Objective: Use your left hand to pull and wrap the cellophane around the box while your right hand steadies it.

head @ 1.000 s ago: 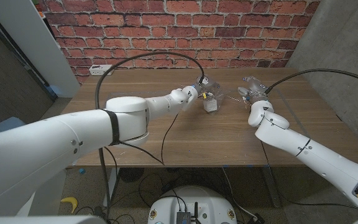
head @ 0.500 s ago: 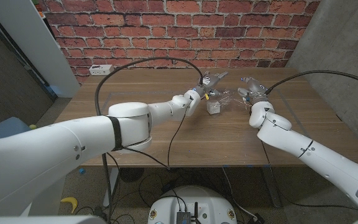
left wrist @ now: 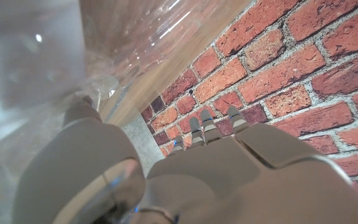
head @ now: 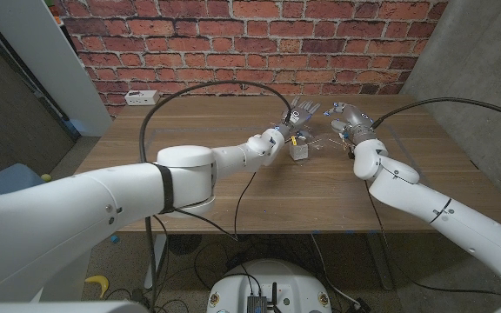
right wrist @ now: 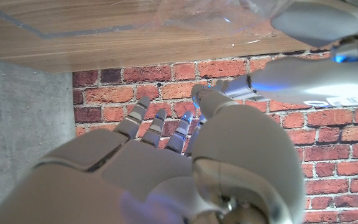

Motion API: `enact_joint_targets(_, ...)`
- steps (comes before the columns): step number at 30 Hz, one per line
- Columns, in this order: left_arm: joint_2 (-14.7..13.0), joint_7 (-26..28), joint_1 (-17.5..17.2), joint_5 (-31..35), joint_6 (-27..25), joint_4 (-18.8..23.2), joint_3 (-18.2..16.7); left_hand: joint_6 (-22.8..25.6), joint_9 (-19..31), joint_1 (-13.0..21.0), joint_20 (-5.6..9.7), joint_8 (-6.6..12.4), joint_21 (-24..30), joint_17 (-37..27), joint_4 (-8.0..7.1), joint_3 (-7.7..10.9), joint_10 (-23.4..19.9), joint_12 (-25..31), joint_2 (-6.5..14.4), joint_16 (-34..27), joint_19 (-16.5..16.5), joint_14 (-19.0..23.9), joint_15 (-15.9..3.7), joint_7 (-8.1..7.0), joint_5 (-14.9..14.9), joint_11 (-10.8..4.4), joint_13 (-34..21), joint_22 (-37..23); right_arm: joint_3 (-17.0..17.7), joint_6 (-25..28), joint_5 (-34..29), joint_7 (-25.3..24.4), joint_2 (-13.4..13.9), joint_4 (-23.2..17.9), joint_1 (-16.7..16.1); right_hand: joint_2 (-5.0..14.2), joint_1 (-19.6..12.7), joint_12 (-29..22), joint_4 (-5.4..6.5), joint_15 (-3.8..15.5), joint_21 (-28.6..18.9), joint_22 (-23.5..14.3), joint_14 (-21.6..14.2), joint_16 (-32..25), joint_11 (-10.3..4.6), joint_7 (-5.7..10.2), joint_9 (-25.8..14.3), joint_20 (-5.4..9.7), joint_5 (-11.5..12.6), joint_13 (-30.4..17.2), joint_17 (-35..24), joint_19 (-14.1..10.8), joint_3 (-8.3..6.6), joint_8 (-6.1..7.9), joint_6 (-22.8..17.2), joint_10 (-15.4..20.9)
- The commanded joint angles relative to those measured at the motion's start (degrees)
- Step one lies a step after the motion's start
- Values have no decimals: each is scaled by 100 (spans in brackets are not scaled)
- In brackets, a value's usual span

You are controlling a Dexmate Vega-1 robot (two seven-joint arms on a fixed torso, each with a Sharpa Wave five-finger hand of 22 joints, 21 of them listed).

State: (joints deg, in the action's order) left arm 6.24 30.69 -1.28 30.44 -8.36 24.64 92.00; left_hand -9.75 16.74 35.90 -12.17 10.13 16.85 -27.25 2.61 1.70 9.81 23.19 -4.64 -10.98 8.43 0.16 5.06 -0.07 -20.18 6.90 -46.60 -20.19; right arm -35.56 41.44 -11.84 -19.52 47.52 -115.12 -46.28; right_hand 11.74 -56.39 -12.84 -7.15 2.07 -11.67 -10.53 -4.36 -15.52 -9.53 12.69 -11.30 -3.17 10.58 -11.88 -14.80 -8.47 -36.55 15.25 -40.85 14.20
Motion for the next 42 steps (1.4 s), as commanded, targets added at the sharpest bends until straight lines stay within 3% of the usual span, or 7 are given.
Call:
enact_joint_targets(1, 130, -779, 85, 173, -215, -1, 152, -2837, -12, -26, -13, -11, -45, -29, 7, -65, 649, 45, 18, 0, 107, -99, 27, 47, -55, 52, -41, 2, -647, 1186, 49, 2018, 373, -459, 1033, 32, -181, -115, 39, 430, -74, -5, -192, -171, -34, -11, 13, 9, 10, -21, -47, -102, -28, -261, 254, 400)
enact_joint_targets(5, 134, -674, 71, 147, -221, -1, 133, -2861, -34, -19, -14, -3, -63, -40, 1, -82, 683, 62, 32, -15, 145, -126, 32, 43, -71, 64, -61, 5, -1220, 1690, 66, 2919, 332, -207, 1771, 29, -250, -35, 83, 461, -132, -9, -212, -226, -61, -43, 10, 28, 18, -22, -80, -229, -43, -426, 558, 283)
enact_joint_targets(8, 118, -505, 45, 146, -236, -1, 128, -2882, -51, -14, -14, 0, -74, -48, -5, -95, 708, 76, 45, -27, 169, -142, 37, 43, -84, 65, -77, 6, -1548, 1907, 124, 3343, 264, 42, 2179, -19, -124, 18, 256, 339, -166, -14, -195, -275, 291, -230, 9, -10, -12, -25, -125, -307, 96, -539, 935, 197)
enact_joint_targets(17, 69, -201, 3, 146, -244, -1, 110, -2900, -91, -32, -16, 14, -94, -69, -32, -137, 764, 111, 67, -38, 214, -215, 88, 14, -105, 86, -114, 6, -2079, 2060, 137, 3606, 143, 431, 2713, -63, 360, 0, 551, 163, -126, -9, -145, -304, 467, -487, 13, -129, -65, -25, -157, -230, 469, -416, 851, 289)
enact_joint_targets(23, 71, -223, 23, 165, -247, -1, 125, -2883, -111, -43, -16, 27, -104, -80, -46, -161, 772, 137, 75, -52, 237, -228, 89, -4, -114, 80, -133, 5, -2715, 2015, -98, 4068, 22, 743, 3248, 128, -277, 6, 375, 351, -85, -38, -58, -335, -151, -275, 19, 96, 122, -28, -214, -7, -239, -402, 627, 392)
enact_joint_targets(29, 81, -376, 55, 194, -243, -1, 151, -2857, -127, -54, -17, 40, -109, -88, -58, -180, 758, 167, 81, -73, 250, -212, 82, -19, -121, 75, -148, 5, -3339, 2046, -414, 4527, -197, 1105, 3724, 131, -787, 38, 455, 453, -107, -97, 109, -340, -290, -47, 14, 224, 203, -33, -346, 222, -729, -443, 701, 335)
enact_joint_targets(42, 85, -287, 97, 186, -274, -1, 126, -2733, -187, -98, -18, 88, -103, -113, -108, -249, 697, 273, 117, -135, 239, -142, 33, -87, -141, -1, -193, -2, -4266, 2095, -997, 5195, -611, 1898, 4328, 106, -1406, 184, 635, 442, -74, -153, 609, -274, -273, 3, 16, 252, 168, -26, -609, 934, -924, -494, 1086, -366)
